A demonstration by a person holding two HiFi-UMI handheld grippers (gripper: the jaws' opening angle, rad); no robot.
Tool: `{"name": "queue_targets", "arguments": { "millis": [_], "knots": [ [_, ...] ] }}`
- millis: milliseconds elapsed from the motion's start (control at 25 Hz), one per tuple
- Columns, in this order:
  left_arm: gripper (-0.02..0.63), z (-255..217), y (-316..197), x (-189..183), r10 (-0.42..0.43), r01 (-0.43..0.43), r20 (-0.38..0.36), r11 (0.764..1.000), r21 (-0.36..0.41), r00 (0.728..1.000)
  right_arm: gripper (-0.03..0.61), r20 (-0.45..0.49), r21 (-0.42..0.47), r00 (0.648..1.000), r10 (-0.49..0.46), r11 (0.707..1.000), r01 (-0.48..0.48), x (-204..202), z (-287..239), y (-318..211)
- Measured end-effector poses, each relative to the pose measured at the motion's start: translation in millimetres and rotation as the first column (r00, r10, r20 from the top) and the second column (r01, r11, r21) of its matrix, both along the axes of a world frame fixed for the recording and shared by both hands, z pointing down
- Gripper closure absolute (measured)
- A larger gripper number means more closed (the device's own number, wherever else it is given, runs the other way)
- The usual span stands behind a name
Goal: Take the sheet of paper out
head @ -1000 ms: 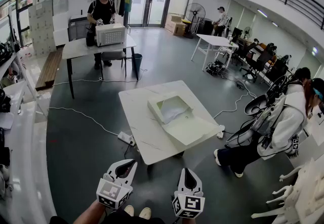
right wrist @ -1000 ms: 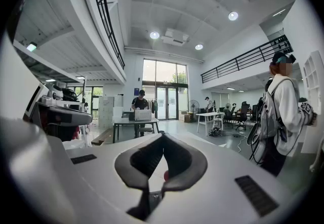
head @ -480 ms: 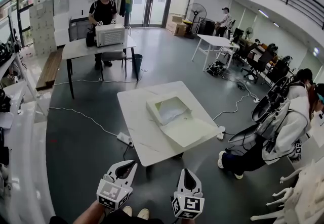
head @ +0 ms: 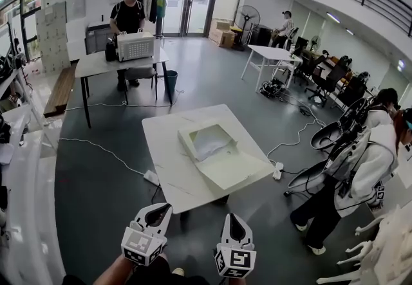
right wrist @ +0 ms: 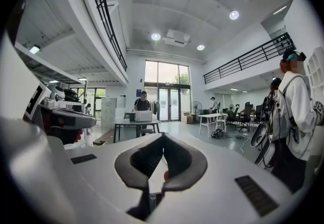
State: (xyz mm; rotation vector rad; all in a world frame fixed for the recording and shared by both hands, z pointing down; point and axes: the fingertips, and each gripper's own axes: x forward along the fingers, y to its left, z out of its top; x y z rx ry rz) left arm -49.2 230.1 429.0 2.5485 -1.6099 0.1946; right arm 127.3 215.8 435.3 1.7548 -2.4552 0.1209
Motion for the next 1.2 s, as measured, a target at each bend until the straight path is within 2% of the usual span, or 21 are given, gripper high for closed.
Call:
{"name": "queue_targets", "arguments": {
  "millis": [400, 720, 1200],
  "knots": [
    [0.586, 4, -69, -3, 0.004, -0.004, 0.009, 1.000, 0.011, 1.000, 0.561, 0.012, -0.002, 1.000, -0.002, 1.000, 0.002, -5, 10, -60],
    [0.586, 7, -190, -12, 0.060, -0.060, 0.020, 0.998, -0.006, 0.998, 0.561, -0.009, -0.018, 1.000, 0.016, 1.000, -0.016, -23, 10, -174],
    [0.586, 37, -357, -19, 0.158, -0.156, 0.018, 0.985, -0.069, 0.987, 0.561, 0.007, -0.081, 0.992, 0.122, 0.989, -0.122, -32, 37, -322]
  ]
}}
